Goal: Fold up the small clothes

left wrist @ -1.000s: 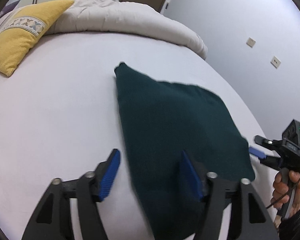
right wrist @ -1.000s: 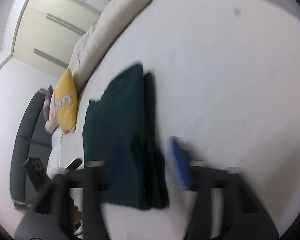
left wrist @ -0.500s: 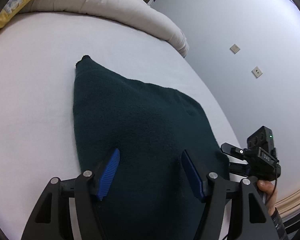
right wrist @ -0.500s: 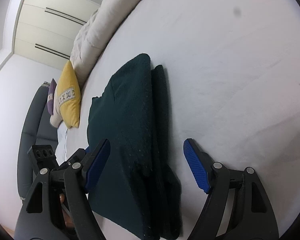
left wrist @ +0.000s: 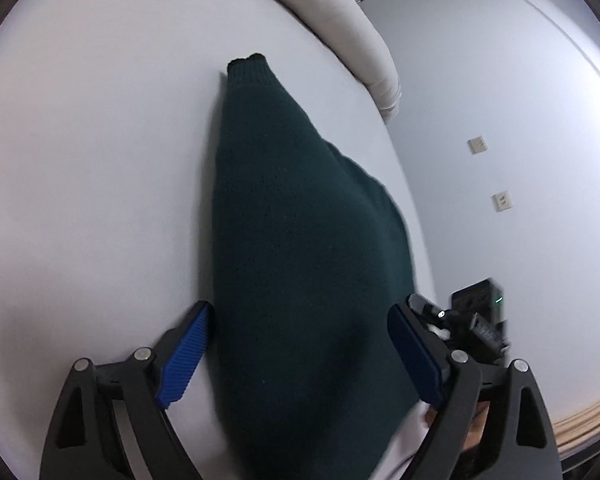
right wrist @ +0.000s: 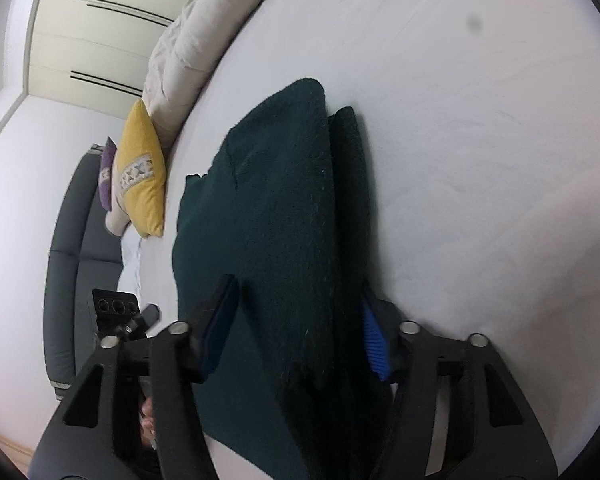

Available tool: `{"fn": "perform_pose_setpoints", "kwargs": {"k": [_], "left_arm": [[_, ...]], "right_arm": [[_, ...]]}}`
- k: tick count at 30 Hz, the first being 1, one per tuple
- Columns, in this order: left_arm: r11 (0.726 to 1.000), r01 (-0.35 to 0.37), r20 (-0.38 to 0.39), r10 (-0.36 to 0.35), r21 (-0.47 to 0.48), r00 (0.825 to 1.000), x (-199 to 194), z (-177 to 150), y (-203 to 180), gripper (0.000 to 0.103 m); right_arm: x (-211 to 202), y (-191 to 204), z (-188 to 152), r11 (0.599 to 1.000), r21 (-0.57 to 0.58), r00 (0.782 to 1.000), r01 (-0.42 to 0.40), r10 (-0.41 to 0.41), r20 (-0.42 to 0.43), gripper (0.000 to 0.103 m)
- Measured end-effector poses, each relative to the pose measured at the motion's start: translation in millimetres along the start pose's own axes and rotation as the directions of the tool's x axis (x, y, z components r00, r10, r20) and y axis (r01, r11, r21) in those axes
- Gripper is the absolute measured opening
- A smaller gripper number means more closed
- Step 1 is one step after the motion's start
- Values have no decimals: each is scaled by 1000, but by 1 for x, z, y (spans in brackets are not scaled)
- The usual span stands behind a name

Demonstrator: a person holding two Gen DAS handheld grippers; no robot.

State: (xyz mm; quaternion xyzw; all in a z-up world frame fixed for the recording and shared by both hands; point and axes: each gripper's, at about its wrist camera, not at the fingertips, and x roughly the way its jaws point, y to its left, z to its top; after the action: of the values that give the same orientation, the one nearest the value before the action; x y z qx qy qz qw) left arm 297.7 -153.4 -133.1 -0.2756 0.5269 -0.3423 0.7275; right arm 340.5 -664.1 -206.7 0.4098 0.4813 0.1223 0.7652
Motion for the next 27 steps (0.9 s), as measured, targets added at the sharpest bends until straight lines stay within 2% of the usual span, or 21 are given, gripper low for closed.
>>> {"fn": "perform_pose_setpoints", "kwargs": {"k": [2, 4, 5, 9, 11, 15, 20, 27], "left_arm": [[1000, -17, -15, 17, 13, 1000, 3, 0, -7, 89], [998, -53, -26, 53, 17, 998, 10, 2, -10, 79], [998, -70, -28, 70, 10, 997, 12, 2, -10, 70], [999, -47, -42, 46, -22, 998, 10, 1, -8, 45], [999, -39, -34, 38, -26, 999, 4, 1, -9, 37], [999, -46, -12, 46, 15, 999, -18, -5, -25, 35], [995, -53, 36, 50, 82, 998, -68, -26, -51, 35], [985, -97, 105, 83, 141, 991, -161, -72, -53, 35]], "right_arm": [[5, 3, 1, 1000, -14, 1000, 19, -20, -10, 37], [8, 4, 1, 1000, -20, 1000, 24, -24, -8, 30], [8, 3, 0, 1000, -15, 1000, 21, -21, -3, 29], [5, 9, -6, 998, -28, 998, 56, -55, 24, 24], [2, 18, -8, 995, -47, 996, 87, -85, 37, 23], [-15, 47, -18, 987, -102, 990, 123, -115, 80, 21], [-37, 98, -48, 974, -187, 988, 131, -113, 104, 21], [-53, 183, -125, 939, -324, 991, 115, -87, 101, 21]]}}
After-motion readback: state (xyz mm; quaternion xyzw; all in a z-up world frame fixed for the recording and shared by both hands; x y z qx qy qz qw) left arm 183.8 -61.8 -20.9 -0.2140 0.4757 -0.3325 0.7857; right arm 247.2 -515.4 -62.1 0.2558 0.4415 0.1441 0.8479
